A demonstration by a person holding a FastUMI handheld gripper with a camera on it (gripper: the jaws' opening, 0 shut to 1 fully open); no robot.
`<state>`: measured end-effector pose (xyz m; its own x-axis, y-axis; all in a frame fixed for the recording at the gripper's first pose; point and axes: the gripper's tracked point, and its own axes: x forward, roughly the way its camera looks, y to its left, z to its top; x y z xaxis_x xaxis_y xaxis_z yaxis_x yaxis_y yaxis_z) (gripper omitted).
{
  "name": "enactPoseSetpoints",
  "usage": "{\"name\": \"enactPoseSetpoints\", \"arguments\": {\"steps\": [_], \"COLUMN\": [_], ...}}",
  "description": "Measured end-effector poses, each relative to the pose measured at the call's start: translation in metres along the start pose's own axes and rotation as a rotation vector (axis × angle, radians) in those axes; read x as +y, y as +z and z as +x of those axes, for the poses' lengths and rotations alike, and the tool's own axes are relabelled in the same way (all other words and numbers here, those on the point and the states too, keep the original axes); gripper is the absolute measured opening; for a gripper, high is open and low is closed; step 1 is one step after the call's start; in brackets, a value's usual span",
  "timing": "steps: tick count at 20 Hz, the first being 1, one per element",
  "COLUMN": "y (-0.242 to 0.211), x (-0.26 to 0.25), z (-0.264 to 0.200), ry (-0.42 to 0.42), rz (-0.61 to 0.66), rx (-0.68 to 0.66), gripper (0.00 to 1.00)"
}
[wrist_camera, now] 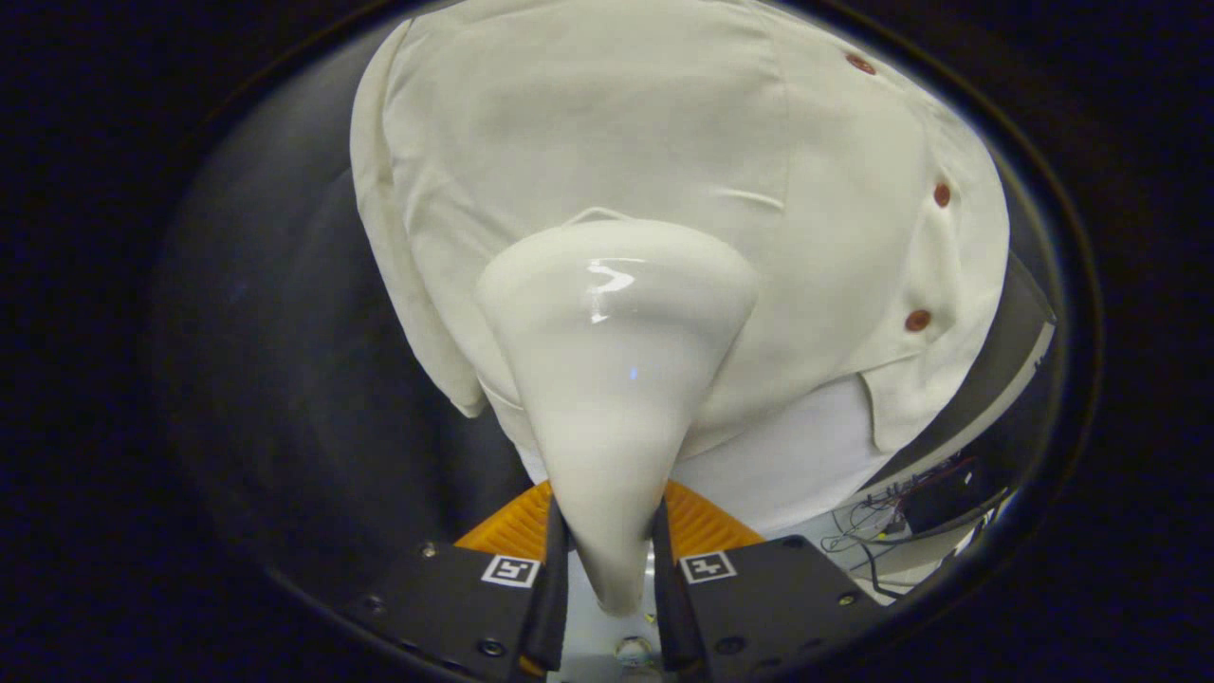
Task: Iron the clothes twice with a garment steamer, once on the left side and once on the right side.
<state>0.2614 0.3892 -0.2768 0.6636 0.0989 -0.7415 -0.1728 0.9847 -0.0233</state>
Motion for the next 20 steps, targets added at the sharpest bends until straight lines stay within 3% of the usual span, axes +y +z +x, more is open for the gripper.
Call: {"name": "enactPoseSetpoints", "arguments": {"steps": [9, 20], "y": [0.011, 0.054], "x": [0.0, 0.001], "z": [-0.013, -0.046], "ry": [0.053, 0.218], "rz": [-0.004, -0.075], "rx": [0.002, -0.264], "gripper": [0.4, 0.39]}}
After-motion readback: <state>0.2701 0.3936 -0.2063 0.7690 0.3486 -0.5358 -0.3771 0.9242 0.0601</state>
